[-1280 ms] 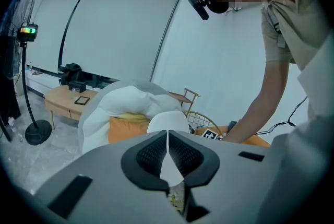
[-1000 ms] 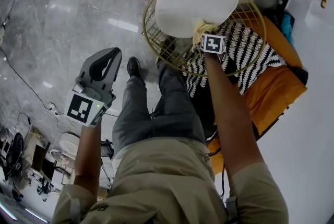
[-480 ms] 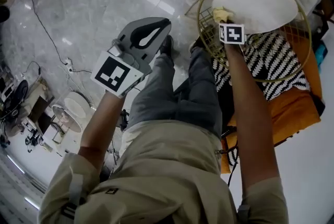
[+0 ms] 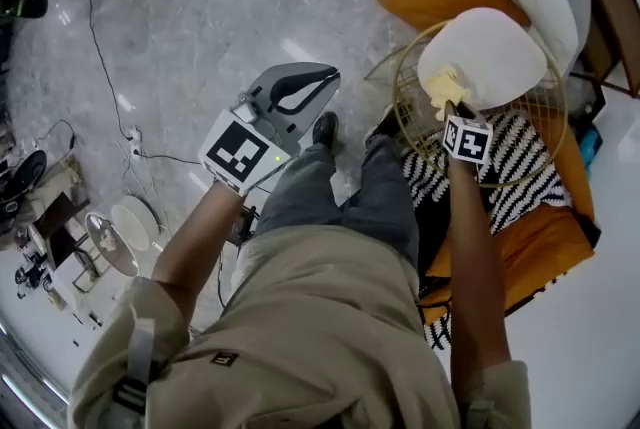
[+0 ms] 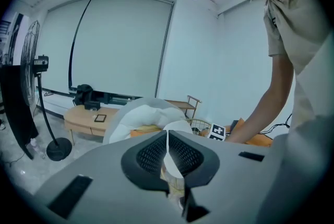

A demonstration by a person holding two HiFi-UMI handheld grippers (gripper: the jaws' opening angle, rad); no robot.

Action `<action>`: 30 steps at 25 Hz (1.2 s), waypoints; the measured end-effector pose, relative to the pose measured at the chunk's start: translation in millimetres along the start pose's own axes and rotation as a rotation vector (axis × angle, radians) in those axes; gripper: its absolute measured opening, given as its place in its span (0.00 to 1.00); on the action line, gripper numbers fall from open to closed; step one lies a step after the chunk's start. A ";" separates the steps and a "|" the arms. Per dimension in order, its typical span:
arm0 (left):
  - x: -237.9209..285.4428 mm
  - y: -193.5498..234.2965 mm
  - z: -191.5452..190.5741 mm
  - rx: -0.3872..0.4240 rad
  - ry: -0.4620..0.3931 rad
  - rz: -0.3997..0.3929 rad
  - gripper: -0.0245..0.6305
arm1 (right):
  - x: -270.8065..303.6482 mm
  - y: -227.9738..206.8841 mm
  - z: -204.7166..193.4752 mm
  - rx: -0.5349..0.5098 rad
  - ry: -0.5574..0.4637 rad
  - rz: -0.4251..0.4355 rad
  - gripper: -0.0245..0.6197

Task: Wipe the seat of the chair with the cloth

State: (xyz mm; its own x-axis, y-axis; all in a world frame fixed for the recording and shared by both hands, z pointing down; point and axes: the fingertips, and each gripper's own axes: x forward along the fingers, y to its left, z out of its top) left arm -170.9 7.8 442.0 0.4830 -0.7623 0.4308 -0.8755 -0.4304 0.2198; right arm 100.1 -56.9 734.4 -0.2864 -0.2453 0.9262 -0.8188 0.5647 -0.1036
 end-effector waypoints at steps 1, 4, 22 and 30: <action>-10.1 -0.3 4.8 0.023 -0.017 0.001 0.06 | -15.2 2.6 2.7 0.014 -0.024 -0.008 0.16; -37.5 -4.0 17.9 0.075 -0.059 -0.005 0.06 | -58.7 12.5 11.0 0.048 -0.103 -0.019 0.16; -122.4 -44.0 116.9 0.213 -0.238 -0.142 0.06 | -394.4 61.7 123.6 0.057 -0.780 -0.100 0.15; -151.5 -69.9 146.2 0.275 -0.272 -0.201 0.06 | -501.5 98.7 112.8 -0.033 -0.911 -0.084 0.13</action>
State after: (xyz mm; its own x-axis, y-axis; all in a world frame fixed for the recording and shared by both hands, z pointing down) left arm -180.3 82.7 233.5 0.6626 -0.7340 0.1489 -0.7440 -0.6679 0.0185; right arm 106.8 33.1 218.8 -0.5197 -0.8056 0.2845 -0.8441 0.5357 -0.0251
